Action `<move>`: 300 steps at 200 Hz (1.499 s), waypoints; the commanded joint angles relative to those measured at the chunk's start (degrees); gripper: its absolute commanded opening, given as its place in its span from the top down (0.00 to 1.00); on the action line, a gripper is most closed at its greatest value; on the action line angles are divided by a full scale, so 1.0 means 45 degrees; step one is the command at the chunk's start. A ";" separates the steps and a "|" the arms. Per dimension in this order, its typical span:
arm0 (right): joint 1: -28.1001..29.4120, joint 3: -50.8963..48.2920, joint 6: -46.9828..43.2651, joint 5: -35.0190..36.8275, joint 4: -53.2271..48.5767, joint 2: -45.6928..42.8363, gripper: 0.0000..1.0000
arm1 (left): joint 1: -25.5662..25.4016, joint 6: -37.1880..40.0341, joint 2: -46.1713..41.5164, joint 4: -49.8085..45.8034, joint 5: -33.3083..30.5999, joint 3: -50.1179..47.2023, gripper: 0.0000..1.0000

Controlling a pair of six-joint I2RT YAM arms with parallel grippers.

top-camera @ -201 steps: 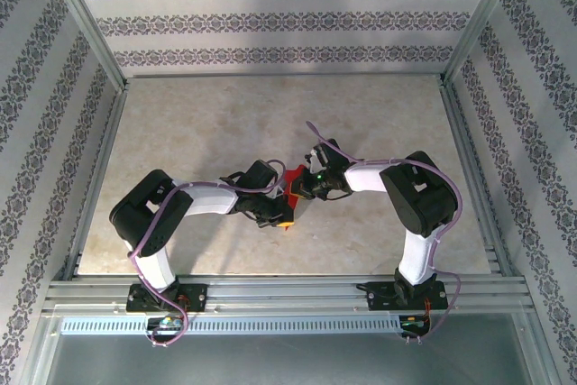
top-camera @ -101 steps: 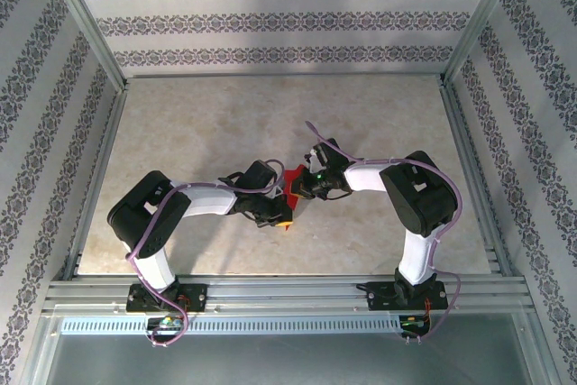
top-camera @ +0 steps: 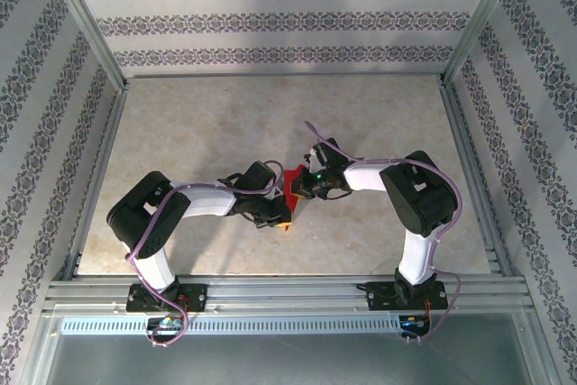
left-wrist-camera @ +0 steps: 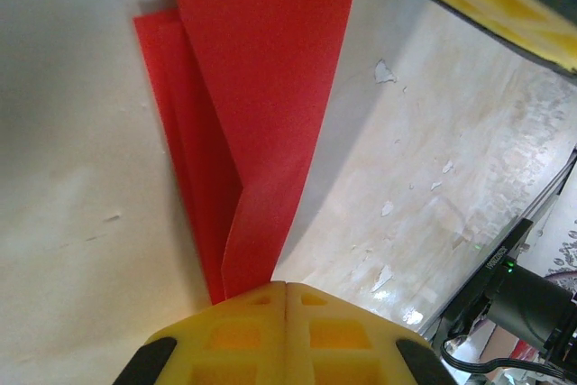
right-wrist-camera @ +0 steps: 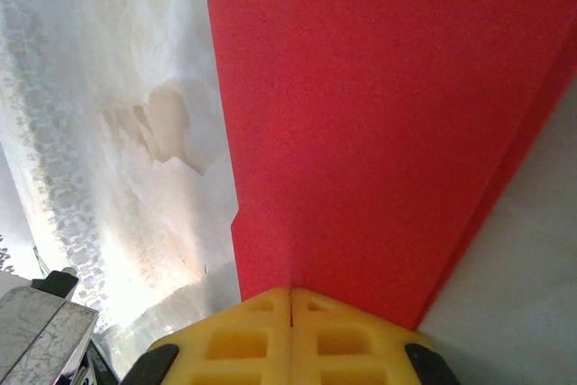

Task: Fold a paper plane with a square sheet of paper (fold left side to right side)
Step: Fold the wing for the fifth time at the center of the table.

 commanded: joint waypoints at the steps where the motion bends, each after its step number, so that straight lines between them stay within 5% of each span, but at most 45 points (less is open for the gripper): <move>1: -0.0039 -0.0375 -0.0287 0.1807 -0.1759 0.0852 1.00 | -0.0058 -0.0178 0.0012 0.0138 0.0152 -0.0340 0.96; 224: -0.0027 -0.0262 -0.0337 0.1793 -0.1949 0.0880 1.00 | -0.0507 0.0190 -0.1265 0.0044 0.0297 -0.1900 0.96; 300: 0.0065 -0.0131 -0.0350 0.1768 -0.2006 0.0911 1.00 | 0.0176 0.1029 -0.2645 -0.1011 0.0005 -0.0613 0.96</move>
